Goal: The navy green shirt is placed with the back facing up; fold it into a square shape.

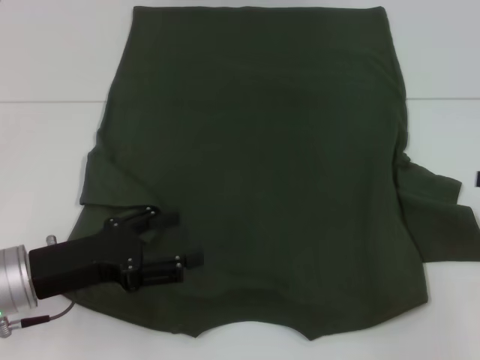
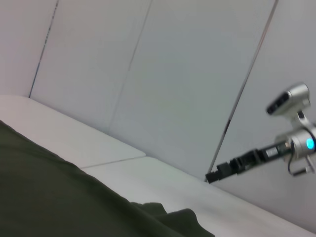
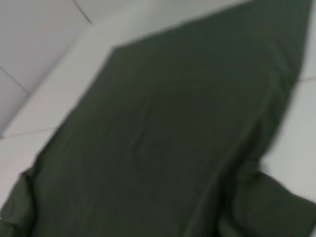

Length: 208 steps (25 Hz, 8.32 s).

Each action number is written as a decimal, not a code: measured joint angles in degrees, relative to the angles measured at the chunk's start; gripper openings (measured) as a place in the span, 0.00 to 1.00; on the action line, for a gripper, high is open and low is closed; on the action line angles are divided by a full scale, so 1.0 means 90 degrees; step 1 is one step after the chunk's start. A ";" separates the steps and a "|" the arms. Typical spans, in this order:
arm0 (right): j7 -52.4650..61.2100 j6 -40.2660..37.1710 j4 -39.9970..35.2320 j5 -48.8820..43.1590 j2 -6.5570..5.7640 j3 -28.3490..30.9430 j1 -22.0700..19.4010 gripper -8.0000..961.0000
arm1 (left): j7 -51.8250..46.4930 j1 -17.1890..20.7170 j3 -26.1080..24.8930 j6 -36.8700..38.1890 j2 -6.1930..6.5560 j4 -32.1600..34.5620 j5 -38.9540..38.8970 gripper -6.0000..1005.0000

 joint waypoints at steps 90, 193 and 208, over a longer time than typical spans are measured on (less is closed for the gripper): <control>0.1201 0.0915 0.1307 -0.1195 -0.0882 -0.0812 0.1568 0.03 | -0.0083 0.0038 -0.0030 -0.0039 0.0009 -0.0105 -0.0010 0.93; -0.9041 -0.0584 0.3568 0.2542 0.0694 -0.1219 -0.1427 0.96 | -0.7693 -0.0810 -0.0196 -0.1340 0.0949 0.0493 0.3244 0.89; -0.9006 -0.0597 0.3568 0.2571 0.0693 -0.1157 -0.1415 0.96 | -0.7634 -0.0821 0.0288 -0.1510 0.0884 0.0752 0.3292 0.78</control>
